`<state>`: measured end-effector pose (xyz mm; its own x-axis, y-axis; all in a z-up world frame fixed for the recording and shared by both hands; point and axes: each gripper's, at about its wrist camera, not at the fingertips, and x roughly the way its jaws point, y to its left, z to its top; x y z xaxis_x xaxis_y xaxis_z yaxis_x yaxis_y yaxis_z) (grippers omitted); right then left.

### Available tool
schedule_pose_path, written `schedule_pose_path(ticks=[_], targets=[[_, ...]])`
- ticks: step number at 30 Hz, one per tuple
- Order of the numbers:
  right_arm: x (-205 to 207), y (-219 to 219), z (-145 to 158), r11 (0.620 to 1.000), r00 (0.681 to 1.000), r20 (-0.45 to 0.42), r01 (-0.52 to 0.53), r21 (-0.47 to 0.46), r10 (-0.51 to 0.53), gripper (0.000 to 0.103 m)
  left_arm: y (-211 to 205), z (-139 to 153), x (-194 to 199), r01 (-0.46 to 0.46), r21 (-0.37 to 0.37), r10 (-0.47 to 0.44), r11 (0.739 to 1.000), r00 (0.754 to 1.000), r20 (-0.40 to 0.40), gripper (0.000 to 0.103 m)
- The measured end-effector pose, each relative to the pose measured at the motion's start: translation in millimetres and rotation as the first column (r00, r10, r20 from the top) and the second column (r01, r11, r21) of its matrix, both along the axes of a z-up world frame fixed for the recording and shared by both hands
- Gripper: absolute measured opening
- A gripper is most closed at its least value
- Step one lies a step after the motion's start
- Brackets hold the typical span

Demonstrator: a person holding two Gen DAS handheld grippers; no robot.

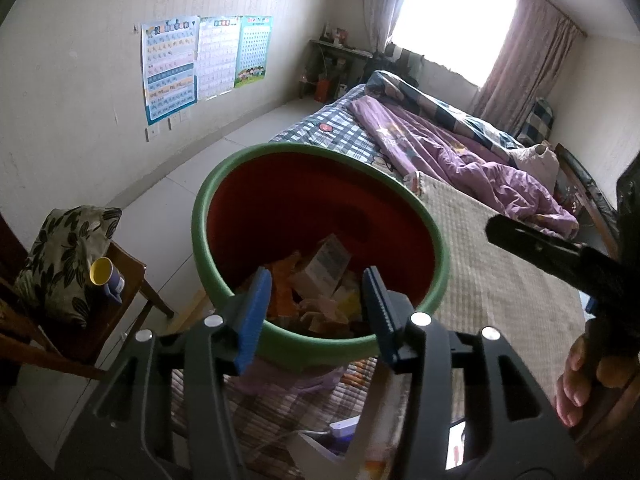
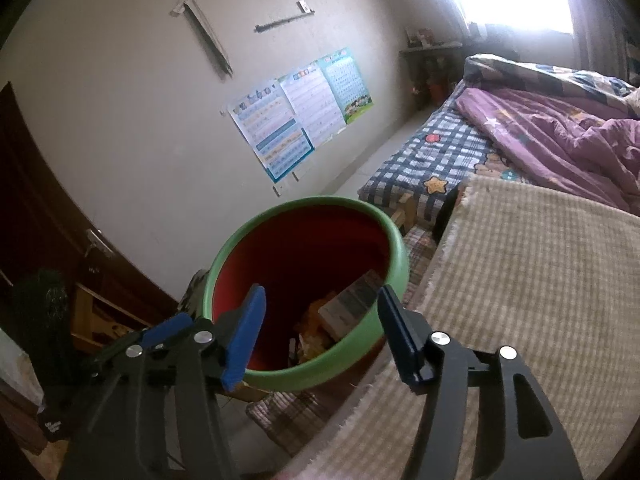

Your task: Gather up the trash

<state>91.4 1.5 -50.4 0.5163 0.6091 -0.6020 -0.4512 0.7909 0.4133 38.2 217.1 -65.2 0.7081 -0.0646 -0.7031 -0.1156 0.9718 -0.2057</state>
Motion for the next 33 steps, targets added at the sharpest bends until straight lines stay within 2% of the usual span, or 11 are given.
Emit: schedule_pose_path(ticks=[5, 7, 10, 14, 17, 19, 21, 25, 28, 33], targets=[[-20, -32, 16, 1.0, 0.997, 0.076, 0.01, 0.019, -0.012, 0.072, -21, 6, -11, -0.006, 0.02, 0.005, 1.0, 1.0, 0.026, 0.05], [-31, -49, 25, 0.999, 0.993, 0.113, 0.01, 0.031, -0.014, 0.075, -34, 11, -18, -0.012, 0.026, 0.011, 1.0, 0.999, 0.043, 0.058], [-45, -74, 35, 0.999, 0.987, 0.158, 0.007, 0.046, -0.014, 0.077, -56, 18, -32, -0.028, 0.04, 0.025, 0.999, 0.997, 0.07, 0.063], [-66, -112, 51, 0.998, 0.971, 0.238, 0.009, 0.063, -0.024, 0.088, -88, 28, -46, -0.052, 0.047, 0.047, 0.998, 0.994, 0.102, 0.074], [-87, -139, 64, 0.998, 0.941, 0.336, 0.006, 0.064, -0.028, 0.089, -111, 39, -57, -0.071, 0.06, 0.061, 0.996, 0.986, 0.153, 0.08], [-99, -152, 71, 0.998, 0.92, 0.392, 0.004, 0.057, -0.026, 0.089, -128, 47, -61, -0.081, 0.078, 0.065, 0.994, 0.98, 0.188, 0.088], [-111, -167, 77, 0.998, 0.891, 0.452, 0.005, 0.06, -0.032, 0.097, -146, 57, -67, -0.091, 0.091, 0.067, 0.992, 0.969, 0.236, 0.096], [-124, -197, 81, 0.995, 0.846, 0.527, 0.051, 0.081, -0.086, 0.097, -179, 78, -79, -0.114, 0.119, 0.068, 0.986, 0.94, 0.334, 0.098], [-126, -218, 76, 0.988, 0.83, 0.536, 0.125, 0.089, -0.153, 0.097, -203, 91, -81, -0.165, 0.178, 0.09, 0.97, 0.925, 0.37, 0.098], [-117, -250, 64, 0.972, 0.85, 0.471, 0.206, 0.113, -0.236, 0.097, -225, 95, -82, -0.232, 0.226, 0.135, 0.946, 0.917, 0.375, 0.098]])
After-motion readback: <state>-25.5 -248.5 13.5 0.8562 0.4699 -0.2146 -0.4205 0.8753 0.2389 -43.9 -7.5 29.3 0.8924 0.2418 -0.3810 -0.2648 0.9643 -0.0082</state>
